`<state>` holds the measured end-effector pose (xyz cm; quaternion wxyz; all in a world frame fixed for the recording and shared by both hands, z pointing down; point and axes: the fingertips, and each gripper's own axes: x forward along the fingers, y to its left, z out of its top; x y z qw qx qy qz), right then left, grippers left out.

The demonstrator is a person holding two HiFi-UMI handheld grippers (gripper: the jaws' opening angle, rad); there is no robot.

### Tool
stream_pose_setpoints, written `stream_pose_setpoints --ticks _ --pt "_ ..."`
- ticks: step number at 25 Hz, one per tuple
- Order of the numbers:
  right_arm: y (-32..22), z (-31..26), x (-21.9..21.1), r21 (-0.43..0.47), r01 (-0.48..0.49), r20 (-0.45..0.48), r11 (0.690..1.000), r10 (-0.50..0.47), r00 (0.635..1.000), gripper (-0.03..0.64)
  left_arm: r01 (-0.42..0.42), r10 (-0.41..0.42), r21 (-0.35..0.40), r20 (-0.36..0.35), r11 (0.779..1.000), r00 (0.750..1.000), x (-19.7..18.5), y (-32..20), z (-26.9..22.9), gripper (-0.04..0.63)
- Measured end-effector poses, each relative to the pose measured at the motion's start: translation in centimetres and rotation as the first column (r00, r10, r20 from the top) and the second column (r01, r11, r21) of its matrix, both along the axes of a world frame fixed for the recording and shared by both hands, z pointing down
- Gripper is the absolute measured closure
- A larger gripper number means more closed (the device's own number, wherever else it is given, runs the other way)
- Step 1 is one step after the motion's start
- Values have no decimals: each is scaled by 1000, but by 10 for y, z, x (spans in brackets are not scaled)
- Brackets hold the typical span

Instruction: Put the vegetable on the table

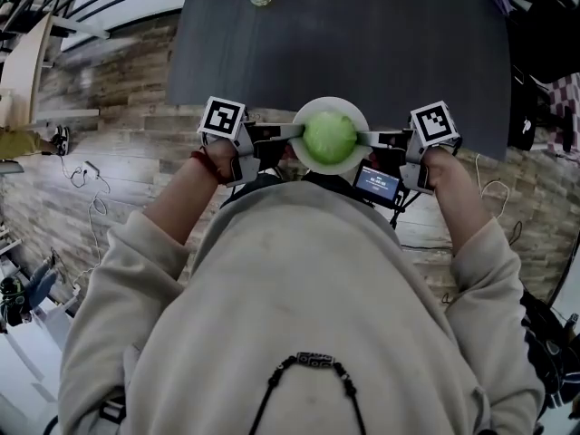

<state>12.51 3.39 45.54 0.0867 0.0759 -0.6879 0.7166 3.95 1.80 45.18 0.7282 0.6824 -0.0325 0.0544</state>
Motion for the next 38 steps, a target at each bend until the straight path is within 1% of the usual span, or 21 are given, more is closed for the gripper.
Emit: stream_pose_setpoints --ticks 6,11,14,18,22,30,34,38 --pt "-2 2 4 8 -22 -13 1000 22 1000 588 -17 17 -3 -13 1000 1000 4 -2 -2 565" --pt "-4 -1 4 25 -70 -24 997 71 997 588 -70 70 12 -27 997 997 5 -9 -3 565" --pt "-13 -2 19 38 -107 -36 994 109 993 588 -109 110 15 -40 994 993 21 -20 -3 565" --pt "-30 -3 48 30 -159 -41 987 160 986 588 -161 162 9 -41 987 986 50 -42 -4 565" --pt "-49 -4 55 37 -195 -49 980 197 979 588 -197 198 23 -42 980 979 58 -64 -4 565" --pt "-93 -3 41 36 -239 -68 970 241 968 588 -241 242 25 -55 970 969 46 -112 -2 565" --pt "-114 -4 26 36 -259 -80 965 262 962 588 -245 246 21 -55 969 968 32 -135 -1 565" --pt "-135 -8 9 21 -273 -77 962 274 959 588 -274 274 20 -75 962 959 17 -157 -6 565"
